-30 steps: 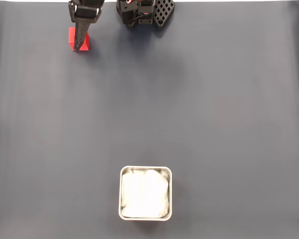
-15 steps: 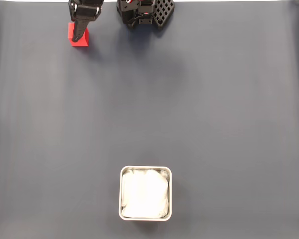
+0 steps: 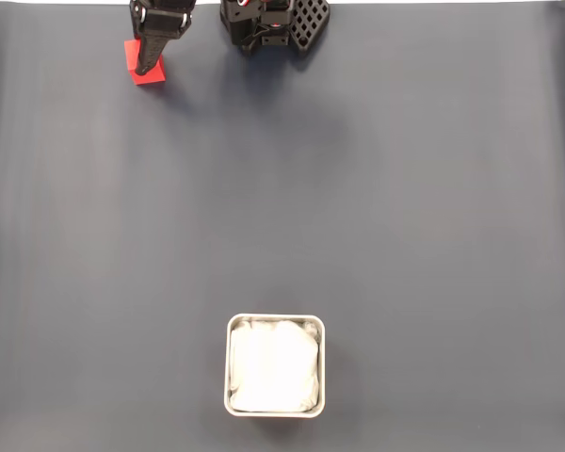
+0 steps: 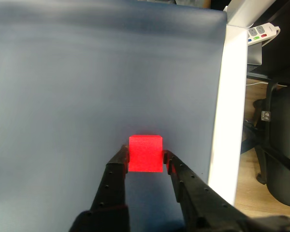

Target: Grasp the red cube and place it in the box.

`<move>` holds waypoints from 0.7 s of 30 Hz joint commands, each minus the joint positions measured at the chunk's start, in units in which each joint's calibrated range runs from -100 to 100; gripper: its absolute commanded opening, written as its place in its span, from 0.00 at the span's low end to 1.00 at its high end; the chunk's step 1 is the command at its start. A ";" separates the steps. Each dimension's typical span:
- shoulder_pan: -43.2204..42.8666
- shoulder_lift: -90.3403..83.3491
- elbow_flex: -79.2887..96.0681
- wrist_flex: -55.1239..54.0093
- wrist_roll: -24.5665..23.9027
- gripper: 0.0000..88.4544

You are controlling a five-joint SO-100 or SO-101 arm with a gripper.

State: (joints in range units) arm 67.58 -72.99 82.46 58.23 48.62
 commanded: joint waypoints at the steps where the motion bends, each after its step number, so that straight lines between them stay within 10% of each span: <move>1: 0.81 -0.32 -0.53 0.62 0.54 0.16; 21: 1.38 -0.15 0.11 0.62 1.12 0.13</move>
State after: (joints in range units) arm 68.18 -73.08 82.91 58.23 49.21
